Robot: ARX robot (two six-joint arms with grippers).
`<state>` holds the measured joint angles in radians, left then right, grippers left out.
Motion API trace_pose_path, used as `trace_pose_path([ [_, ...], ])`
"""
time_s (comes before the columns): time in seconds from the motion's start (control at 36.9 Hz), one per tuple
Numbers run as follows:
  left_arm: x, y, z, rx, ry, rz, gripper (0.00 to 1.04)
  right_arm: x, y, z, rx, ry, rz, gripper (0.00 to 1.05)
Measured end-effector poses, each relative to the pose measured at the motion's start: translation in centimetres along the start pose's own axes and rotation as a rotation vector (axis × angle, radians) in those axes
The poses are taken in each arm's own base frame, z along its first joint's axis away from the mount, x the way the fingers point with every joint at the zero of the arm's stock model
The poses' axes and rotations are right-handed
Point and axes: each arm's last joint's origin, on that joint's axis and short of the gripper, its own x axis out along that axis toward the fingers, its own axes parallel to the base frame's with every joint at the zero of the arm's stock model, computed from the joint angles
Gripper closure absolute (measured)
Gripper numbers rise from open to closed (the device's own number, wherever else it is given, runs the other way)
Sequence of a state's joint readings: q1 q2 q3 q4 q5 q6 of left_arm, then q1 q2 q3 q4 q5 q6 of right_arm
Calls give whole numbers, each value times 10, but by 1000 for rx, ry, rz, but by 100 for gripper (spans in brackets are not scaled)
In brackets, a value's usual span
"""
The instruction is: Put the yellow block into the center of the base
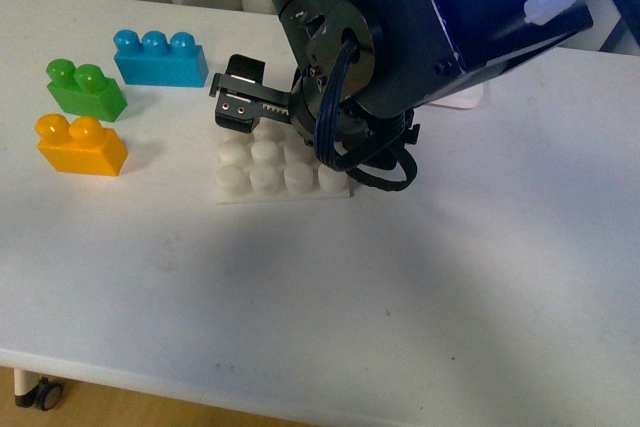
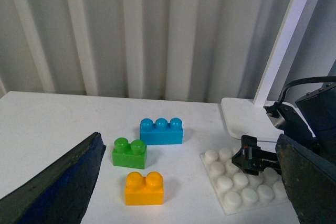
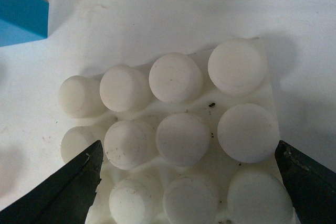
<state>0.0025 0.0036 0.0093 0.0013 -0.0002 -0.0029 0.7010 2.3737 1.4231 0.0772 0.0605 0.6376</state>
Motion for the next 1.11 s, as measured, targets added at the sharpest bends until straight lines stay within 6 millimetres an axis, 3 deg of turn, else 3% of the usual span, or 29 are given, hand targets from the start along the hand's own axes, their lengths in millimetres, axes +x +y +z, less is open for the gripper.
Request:
trace_pose_path([
  [0.14,0,0,0,0,0,0,6,-7,-13,1,56,-20,5,9],
  [0.3,0,0,0,0,0,0,6,-22,-41,6,157,-40,18,9],
  [0.35,0,0,0,0,0,0,6,-35,-57,14,207,-66,36,9],
  [0.51,0,0,0,0,0,0,6,-98,-98,42,290,-224,88,9],
  [0.65,0,0,0,0,0,0,6,-148,-133,46,277,-327,81,9],
  [0.73,0,0,0,0,0,0,6,-181,-159,39,253,-375,55,9],
  [0.89,0,0,0,0,0,0,6,-266,-212,20,200,-555,-30,11],
  [0.98,0,0,0,0,0,0,6,-298,-224,3,-8,-857,-195,26],
  [1.11,0,0,0,0,0,0,6,-326,-227,-30,-168,-947,-270,48],
])
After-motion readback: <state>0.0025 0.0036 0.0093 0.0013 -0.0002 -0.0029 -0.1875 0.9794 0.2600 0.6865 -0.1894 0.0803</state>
